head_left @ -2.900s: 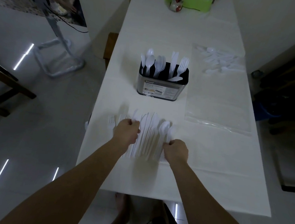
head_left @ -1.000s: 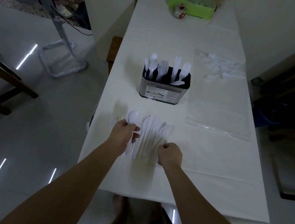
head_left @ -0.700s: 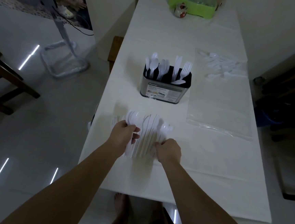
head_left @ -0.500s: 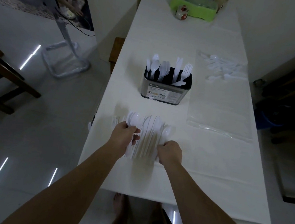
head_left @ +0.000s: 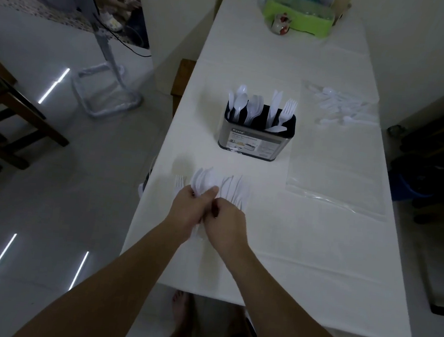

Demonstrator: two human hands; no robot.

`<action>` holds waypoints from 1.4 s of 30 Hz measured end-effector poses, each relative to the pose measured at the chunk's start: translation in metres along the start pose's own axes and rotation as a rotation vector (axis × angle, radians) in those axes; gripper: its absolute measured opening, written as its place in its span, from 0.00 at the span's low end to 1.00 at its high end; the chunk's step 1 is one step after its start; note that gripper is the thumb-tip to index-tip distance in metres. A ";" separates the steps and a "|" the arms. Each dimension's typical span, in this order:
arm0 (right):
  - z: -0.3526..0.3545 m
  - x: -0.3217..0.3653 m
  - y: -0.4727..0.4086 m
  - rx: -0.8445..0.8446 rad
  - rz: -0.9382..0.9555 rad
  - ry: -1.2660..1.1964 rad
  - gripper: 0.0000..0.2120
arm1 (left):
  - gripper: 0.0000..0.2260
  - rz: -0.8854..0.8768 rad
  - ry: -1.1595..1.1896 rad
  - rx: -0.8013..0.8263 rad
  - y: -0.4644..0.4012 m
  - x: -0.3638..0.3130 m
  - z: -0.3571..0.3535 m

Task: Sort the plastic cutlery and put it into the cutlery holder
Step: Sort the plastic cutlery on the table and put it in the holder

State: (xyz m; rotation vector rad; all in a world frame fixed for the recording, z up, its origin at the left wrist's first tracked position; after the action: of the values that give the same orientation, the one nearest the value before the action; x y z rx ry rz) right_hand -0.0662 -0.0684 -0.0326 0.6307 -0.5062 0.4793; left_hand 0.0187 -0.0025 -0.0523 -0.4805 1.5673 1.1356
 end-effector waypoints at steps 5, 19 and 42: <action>-0.026 0.024 0.020 0.072 0.141 -0.002 0.12 | 0.12 -0.013 -0.017 -0.130 -0.005 0.002 0.039; -0.062 0.010 0.042 0.107 0.207 0.222 0.09 | 0.08 0.146 0.284 -0.285 -0.015 0.022 0.102; 0.047 0.045 -0.048 0.325 0.111 -0.220 0.33 | 0.07 -0.110 -0.019 0.449 -0.012 -0.032 0.038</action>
State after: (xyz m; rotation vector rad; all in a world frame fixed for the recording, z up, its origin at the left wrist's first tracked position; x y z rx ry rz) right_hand -0.0183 -0.1216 0.0052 0.9777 -0.6811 0.6075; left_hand 0.0588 0.0162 -0.0261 -0.2495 1.6943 0.6732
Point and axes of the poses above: each hand's wrist, its own y-axis away from the middle knuckle, its own z-axis out of the back of the hand, x = y × z, the point moved 2 cm from there along -y, towards the middle knuckle, and after that the axes turned 11 degrees about -z, right-handed, at the moved point
